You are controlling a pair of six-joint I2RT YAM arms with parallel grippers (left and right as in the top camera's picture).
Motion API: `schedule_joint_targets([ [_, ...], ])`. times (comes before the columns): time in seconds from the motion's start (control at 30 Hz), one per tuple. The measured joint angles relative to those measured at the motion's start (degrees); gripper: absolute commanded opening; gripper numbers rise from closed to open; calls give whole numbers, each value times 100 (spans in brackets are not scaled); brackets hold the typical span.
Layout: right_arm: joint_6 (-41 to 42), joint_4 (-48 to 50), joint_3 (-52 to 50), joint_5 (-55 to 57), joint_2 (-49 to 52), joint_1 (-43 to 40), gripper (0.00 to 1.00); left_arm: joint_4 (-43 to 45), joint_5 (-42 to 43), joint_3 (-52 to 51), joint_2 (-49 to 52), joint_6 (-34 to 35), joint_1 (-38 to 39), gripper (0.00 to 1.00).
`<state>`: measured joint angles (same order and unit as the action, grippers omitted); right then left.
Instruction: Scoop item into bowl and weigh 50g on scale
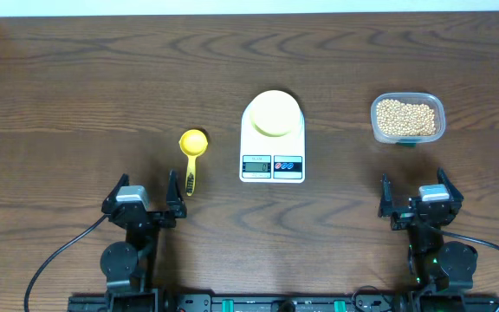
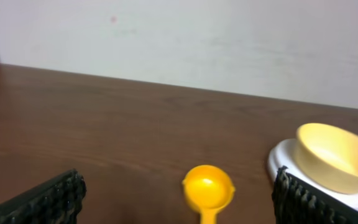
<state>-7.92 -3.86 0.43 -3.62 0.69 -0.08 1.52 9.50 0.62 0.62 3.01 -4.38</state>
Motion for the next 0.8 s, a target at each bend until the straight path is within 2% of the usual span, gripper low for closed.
schedule_joint_targets([
  [0.23,2,-2,0,0,0,0,99,841,417,-4,0,28,0,98],
  [0.4,0,0,0,0,0,0,99,927,501,22,13,44,0,98],
  [0.63,0,0,0,0,0,0,99,446,525,925,566,17,0,98],
  [0.8,0,2,0,0,0,0,99,-509,542,1932,1532,-28,0,98],
])
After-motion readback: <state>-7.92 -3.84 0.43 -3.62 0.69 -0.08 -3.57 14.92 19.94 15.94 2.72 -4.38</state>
